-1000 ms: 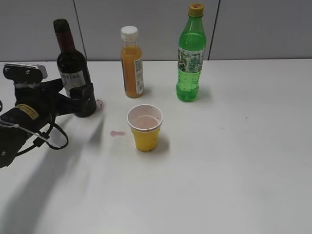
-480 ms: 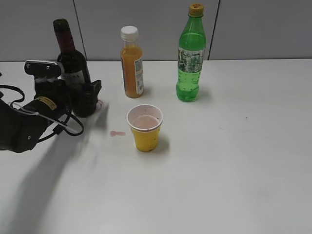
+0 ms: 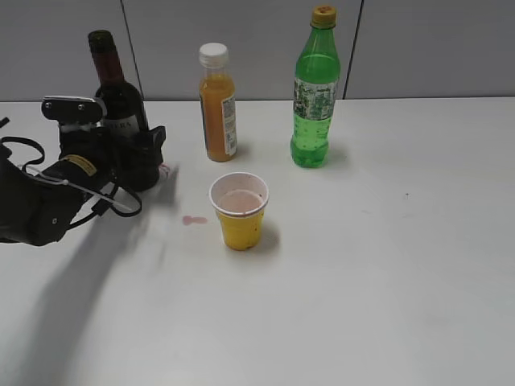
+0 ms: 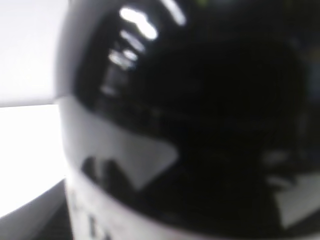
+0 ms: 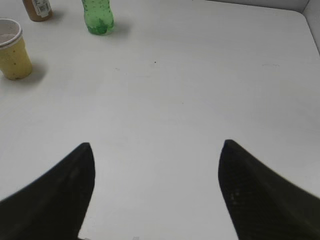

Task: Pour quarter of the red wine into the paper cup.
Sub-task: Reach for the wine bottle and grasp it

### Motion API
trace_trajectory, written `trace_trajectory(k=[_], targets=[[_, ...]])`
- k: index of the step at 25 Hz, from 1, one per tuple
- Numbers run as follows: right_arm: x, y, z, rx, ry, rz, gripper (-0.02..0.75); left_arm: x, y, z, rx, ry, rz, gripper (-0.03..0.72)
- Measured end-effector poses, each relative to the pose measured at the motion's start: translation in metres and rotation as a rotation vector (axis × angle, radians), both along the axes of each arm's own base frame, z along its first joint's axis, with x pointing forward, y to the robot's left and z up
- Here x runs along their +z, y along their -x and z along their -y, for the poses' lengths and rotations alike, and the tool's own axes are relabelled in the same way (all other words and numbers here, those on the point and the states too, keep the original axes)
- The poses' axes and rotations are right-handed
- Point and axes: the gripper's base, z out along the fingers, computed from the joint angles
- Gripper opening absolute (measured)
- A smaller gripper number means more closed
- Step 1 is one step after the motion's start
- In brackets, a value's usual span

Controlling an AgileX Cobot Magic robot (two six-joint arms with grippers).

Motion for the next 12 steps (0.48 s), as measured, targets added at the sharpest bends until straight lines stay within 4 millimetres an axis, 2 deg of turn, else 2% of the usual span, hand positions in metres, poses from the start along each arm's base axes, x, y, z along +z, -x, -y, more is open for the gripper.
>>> trace_trajectory(k=[2, 12], targets=[[0.0000, 0.0000, 0.0000, 0.000, 0.000, 0.000, 0.585, 0.0000, -0.0002, 0.0001, -0.001, -0.002, 0.003, 0.538], [-0.0003, -0.0001, 0.0000, 0.000, 0.000, -0.001, 0.585, 0.0003, -0.0010, 0.0001, 0.000, -0.004, 0.010, 0.533]])
